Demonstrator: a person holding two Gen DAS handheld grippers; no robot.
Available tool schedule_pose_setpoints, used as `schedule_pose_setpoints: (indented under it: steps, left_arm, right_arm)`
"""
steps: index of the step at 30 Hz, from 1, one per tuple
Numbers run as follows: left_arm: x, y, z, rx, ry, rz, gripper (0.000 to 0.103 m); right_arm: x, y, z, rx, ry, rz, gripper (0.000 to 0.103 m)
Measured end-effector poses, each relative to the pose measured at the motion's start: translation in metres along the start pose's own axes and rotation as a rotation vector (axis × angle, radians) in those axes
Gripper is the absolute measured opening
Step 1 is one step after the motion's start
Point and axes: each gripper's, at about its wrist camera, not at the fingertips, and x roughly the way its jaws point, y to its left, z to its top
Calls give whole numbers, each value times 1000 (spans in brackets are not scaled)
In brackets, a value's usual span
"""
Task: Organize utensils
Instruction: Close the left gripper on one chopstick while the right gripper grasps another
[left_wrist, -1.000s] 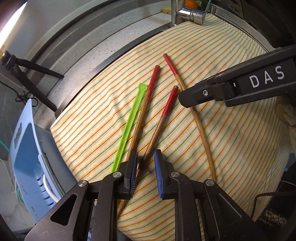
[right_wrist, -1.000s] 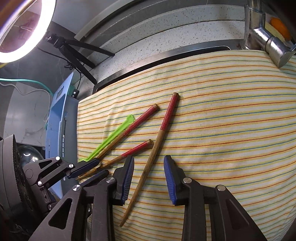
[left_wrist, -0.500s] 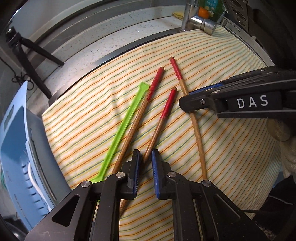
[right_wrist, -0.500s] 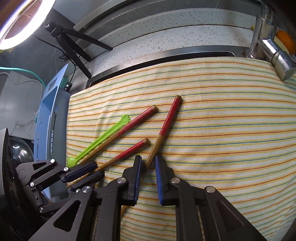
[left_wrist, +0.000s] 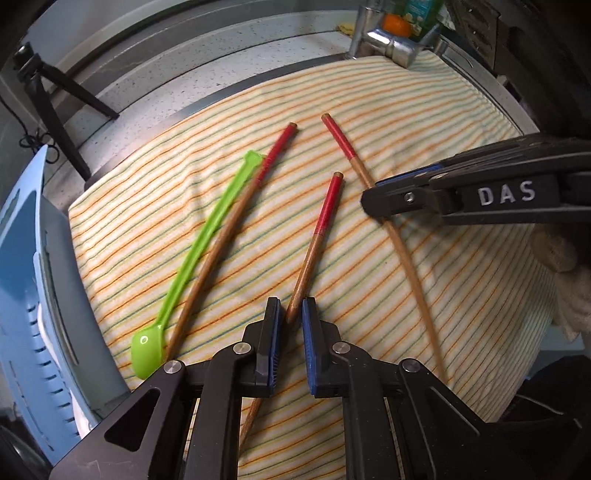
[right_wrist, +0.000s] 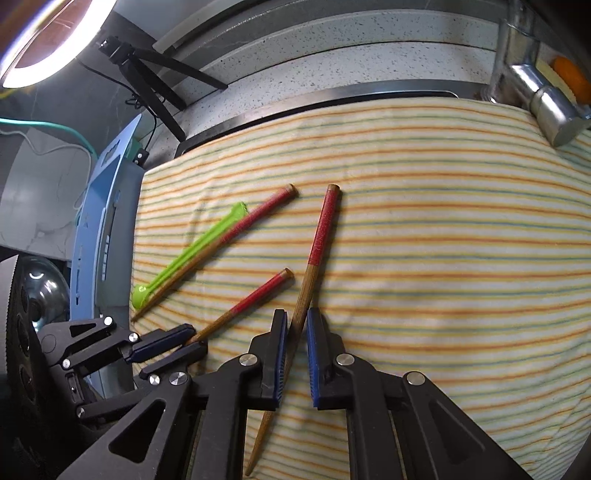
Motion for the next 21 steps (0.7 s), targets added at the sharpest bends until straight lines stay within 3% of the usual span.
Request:
schedule_pose_setpoints:
  steps: [5,10,21]
  left_arm:
    - [1,-3,2,-4,-14,8,10]
    - [-1,12,-10,-204,-48,-140,5]
    - [-18,4,-40,-401,-192,-225,5]
  right_arm:
    - [-10,-11,-13,12,-10,2,7]
    - [-18,-24,-28,39,-32,19,7]
    - [-33,-30,-40,58,-99,57,6]
